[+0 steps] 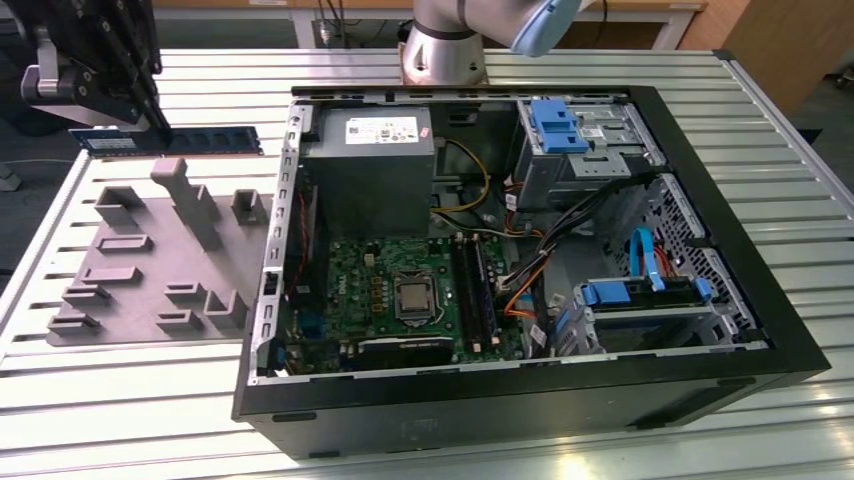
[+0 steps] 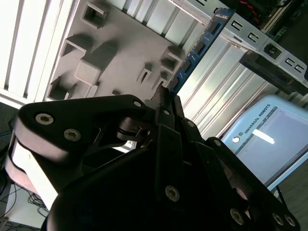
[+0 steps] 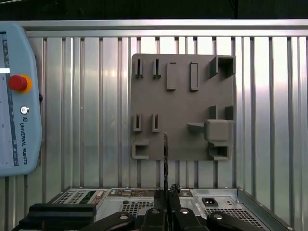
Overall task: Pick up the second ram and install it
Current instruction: 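Pick up the second ram and move it above second insertion slot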
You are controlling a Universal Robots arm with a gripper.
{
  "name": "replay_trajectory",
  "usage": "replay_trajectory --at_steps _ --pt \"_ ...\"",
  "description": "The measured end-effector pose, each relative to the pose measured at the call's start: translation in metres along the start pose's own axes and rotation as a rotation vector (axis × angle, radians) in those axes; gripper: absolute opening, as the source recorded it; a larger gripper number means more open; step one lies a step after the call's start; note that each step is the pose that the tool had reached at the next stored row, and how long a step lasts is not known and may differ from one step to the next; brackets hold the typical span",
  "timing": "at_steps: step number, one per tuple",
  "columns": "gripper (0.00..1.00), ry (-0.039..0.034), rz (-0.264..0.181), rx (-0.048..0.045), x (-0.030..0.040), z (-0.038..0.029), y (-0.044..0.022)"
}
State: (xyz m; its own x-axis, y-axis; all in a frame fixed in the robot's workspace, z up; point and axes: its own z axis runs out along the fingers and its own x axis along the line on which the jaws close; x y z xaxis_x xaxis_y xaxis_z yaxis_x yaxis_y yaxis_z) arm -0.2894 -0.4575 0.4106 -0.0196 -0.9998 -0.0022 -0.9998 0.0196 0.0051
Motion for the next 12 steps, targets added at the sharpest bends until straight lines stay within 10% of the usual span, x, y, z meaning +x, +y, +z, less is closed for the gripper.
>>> replay_trajectory --at_steps 12 --pt "0.14 0.0000 0.000 0.0000 -0.0001 0.0000 -0.0066"
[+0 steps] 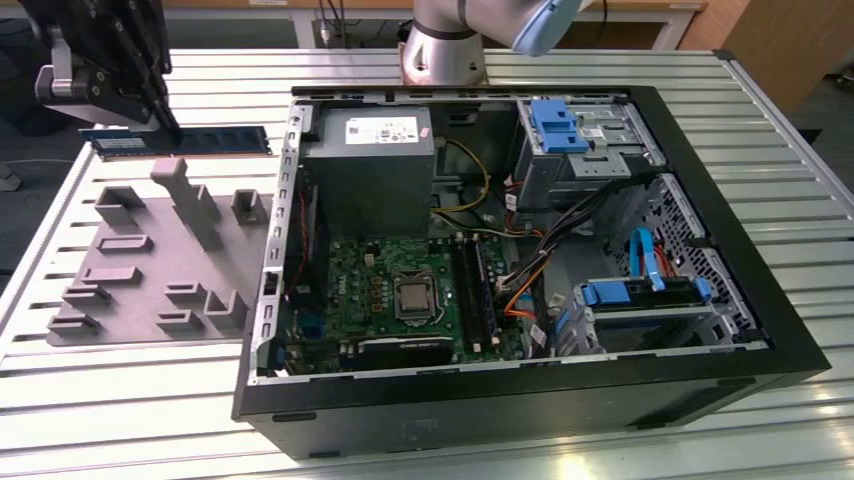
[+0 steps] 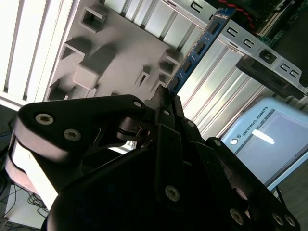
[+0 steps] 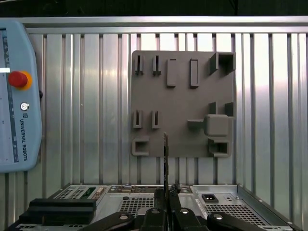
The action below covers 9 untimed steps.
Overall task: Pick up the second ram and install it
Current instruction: 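Pick up the second ram and move it above second insertion slot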
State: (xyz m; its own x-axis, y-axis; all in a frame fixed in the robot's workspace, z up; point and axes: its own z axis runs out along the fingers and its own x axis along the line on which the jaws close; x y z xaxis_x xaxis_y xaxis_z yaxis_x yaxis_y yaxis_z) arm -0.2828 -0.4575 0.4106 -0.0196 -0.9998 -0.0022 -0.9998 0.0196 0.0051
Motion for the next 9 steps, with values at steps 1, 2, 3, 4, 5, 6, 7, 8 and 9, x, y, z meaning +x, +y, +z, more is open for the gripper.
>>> replay_trajectory --at_steps 1,2,3,4,5,6,7,8,9 --pt "0.14 0.0000 0.000 0.0000 0.0000 0.0000 -0.0003" --pt "0.14 0.0000 0.000 0.0000 0.0000 0.0000 -0.0007" --pt "0.14 0.0001 0.000 -0.0001 0.0000 0.0000 -0.0011" --pt "0.14 0.0001 0.000 0.0000 0.0000 0.0000 -0.0016" --pt "0.14 0.0000 0.000 0.0000 0.0000 0.0000 -0.0020" --pt "0.14 0.0000 0.000 0.0000 -0.0001 0.0000 -0.0025" --pt "0.14 0.0001 0.000 -0.0001 -0.0001 0.0000 -0.0030" --pt "0.14 0.0000 0.000 0.0000 -0.0001 0.0000 -0.0035" --pt "0.14 0.0001 0.000 -0.0001 -0.0001 0.0000 -0.0041"
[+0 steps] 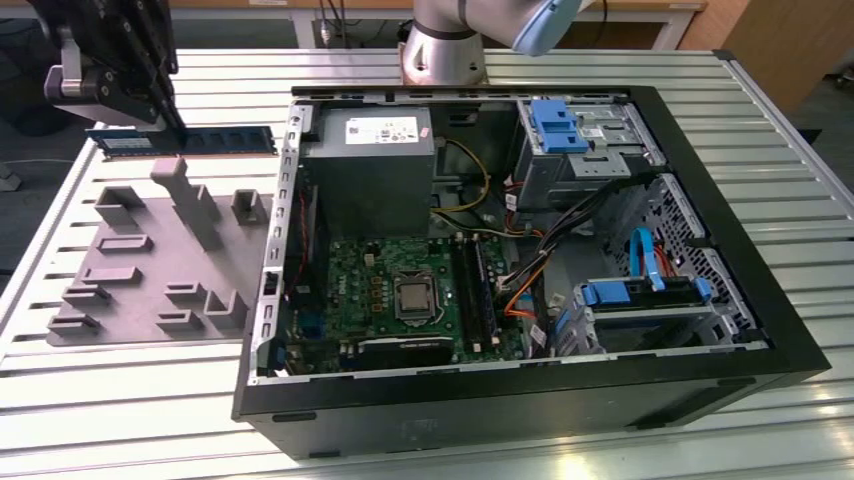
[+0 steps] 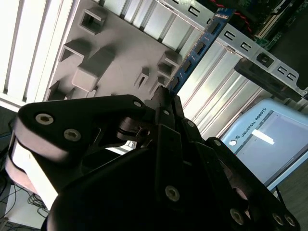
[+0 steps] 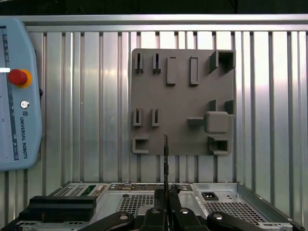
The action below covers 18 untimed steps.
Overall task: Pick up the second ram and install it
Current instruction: 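Pick up the second ram and move it above second insertion slot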
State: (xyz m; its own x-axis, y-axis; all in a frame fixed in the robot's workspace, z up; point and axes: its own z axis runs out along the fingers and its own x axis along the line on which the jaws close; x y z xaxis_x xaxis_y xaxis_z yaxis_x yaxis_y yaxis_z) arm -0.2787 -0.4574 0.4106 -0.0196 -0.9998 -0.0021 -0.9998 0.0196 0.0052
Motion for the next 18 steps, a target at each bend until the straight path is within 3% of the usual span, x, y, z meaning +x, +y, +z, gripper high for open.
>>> replay_trajectory --at_steps 18 --pt "0.14 -0.0001 0.000 0.0001 -0.0002 0.0000 -0.0091"
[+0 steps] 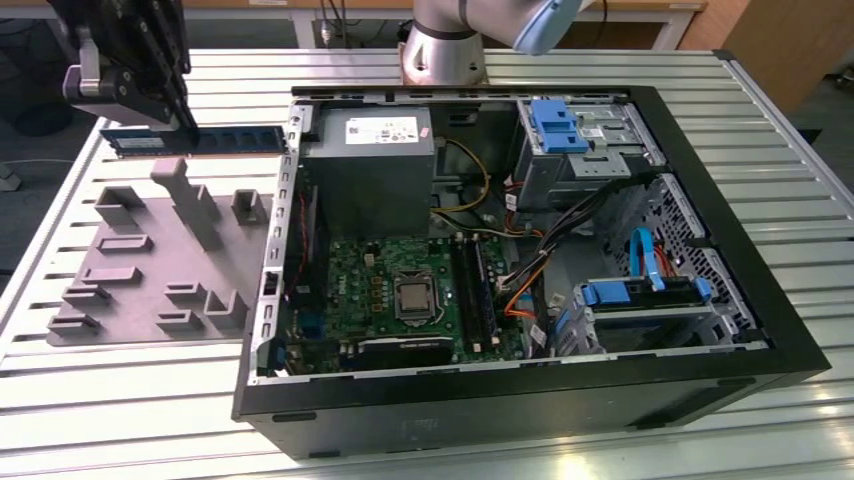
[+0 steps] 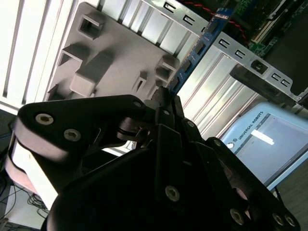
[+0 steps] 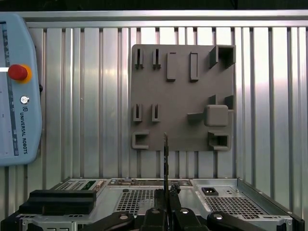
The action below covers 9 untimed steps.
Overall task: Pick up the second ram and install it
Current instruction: 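Pick up the second ram and move it above second insertion slot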
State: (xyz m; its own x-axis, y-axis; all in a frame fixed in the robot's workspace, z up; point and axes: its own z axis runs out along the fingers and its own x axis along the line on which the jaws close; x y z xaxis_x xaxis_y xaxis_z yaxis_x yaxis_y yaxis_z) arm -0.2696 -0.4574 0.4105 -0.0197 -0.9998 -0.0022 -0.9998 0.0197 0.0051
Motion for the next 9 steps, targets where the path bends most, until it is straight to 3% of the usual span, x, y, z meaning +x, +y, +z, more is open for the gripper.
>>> replay_trajectory --at_steps 9 --pt "0.14 0.0000 0.000 0.0000 -0.0002 0.0000 -0.0117"
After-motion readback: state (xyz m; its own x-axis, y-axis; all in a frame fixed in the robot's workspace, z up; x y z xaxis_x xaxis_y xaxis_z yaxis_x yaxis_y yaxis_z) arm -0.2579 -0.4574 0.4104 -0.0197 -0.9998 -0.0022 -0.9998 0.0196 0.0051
